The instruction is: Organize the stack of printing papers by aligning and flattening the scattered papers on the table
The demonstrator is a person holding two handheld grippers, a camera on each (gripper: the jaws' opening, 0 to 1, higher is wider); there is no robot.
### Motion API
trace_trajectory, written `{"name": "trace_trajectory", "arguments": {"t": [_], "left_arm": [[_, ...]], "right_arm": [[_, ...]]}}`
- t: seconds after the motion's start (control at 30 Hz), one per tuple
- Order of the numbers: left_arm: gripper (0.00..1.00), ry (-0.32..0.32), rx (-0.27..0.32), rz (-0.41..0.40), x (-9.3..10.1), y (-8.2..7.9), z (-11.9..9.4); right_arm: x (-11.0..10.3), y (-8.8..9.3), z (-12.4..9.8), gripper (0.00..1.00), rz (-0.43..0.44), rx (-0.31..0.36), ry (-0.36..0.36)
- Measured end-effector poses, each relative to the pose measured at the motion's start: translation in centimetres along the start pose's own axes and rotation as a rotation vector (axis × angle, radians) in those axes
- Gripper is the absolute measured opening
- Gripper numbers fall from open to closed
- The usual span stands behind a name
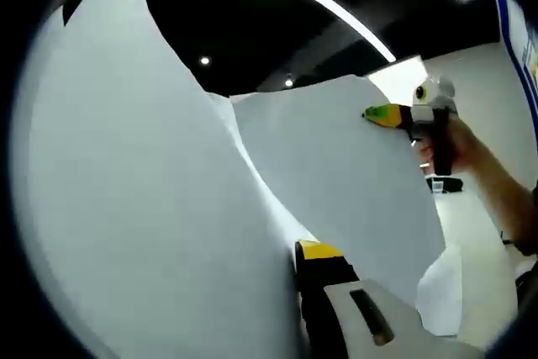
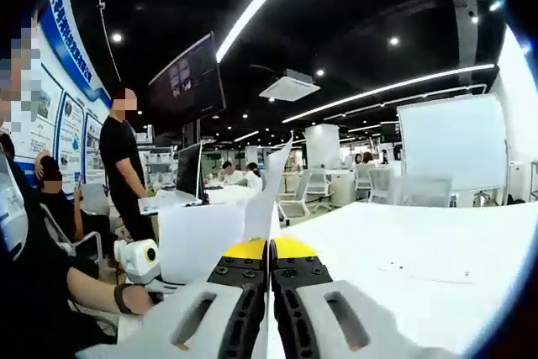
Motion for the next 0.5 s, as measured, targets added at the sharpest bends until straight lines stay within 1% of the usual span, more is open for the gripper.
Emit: {"name": "trace_trajectory", "arguments": {"t": [0.33,0.5], "left_arm": [[0.11,0.002,-0.003,0.003,0.0,0.0,0.1],[0.11,0.000,-0.005,0.003,-0.1,0.0,0.1]], "right_arm": [[1.3,1.0,0.5,0.00,0.011,-0.011,0.028],[1.3,1.3,0.9,0.00,0.018,-0.015,0.027]]}}
Point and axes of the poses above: the point that each gripper's makers call its tool centre point, and the gripper's own axes: z roughly forward along the fingers, x roughly to its right, y roughly out of its underside, the point moved 6 cm from there along -z, roughly backward along the fingers, and after that the axes turned 12 degrees about -y, right-handed, at the moved point
